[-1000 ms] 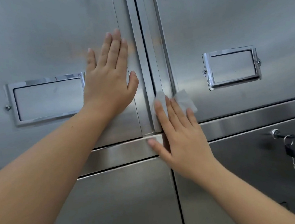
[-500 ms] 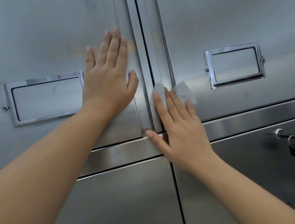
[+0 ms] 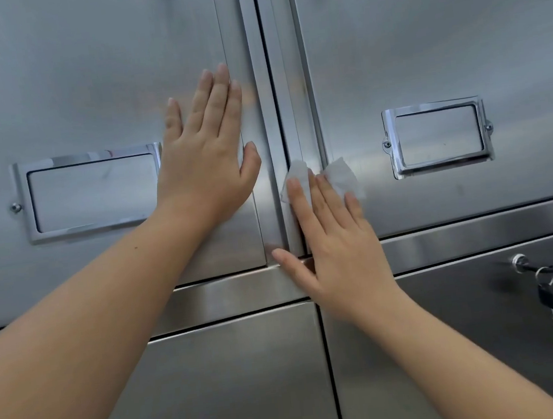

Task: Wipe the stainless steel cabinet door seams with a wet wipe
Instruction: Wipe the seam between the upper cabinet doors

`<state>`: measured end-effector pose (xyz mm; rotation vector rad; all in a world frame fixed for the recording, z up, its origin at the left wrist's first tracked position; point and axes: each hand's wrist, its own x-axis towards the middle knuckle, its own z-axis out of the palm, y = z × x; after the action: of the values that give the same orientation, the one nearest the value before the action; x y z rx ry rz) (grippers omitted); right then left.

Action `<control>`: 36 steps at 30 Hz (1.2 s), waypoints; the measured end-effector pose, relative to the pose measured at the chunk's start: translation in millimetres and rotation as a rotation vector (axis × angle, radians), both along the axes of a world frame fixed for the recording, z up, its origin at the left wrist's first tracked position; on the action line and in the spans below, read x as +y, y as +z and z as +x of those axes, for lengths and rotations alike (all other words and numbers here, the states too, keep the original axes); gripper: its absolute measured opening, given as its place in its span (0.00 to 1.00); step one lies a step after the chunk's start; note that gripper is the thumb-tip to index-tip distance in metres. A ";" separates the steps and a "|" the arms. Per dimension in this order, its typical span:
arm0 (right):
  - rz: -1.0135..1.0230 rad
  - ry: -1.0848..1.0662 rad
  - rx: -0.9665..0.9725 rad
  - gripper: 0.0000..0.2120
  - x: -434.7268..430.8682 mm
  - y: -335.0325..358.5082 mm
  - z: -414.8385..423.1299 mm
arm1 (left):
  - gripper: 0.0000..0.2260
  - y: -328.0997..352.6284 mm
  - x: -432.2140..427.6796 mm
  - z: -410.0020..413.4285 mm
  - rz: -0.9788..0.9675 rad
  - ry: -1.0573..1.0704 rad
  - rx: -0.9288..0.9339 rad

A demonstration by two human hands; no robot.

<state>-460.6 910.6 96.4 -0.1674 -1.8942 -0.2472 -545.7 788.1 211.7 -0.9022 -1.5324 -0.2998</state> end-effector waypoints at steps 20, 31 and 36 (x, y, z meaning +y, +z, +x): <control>0.131 0.007 0.107 0.33 6.1 -48.8 -2.0 | 0.26 6.8 -17.4 -6.2 -0.066 -0.011 0.114; 0.140 0.005 0.178 0.31 3.6 -32.7 -1.9 | 0.28 6.1 -16.7 -10.1 -0.062 0.018 0.080; 0.128 0.006 0.149 0.32 1.4 -16.4 -0.4 | 0.28 6.3 -17.2 -9.9 -0.069 0.019 0.074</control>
<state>-461.0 912.0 80.1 -0.0910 -1.7247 -0.3418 -555.6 770.9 218.0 -0.9421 -1.4894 -0.1989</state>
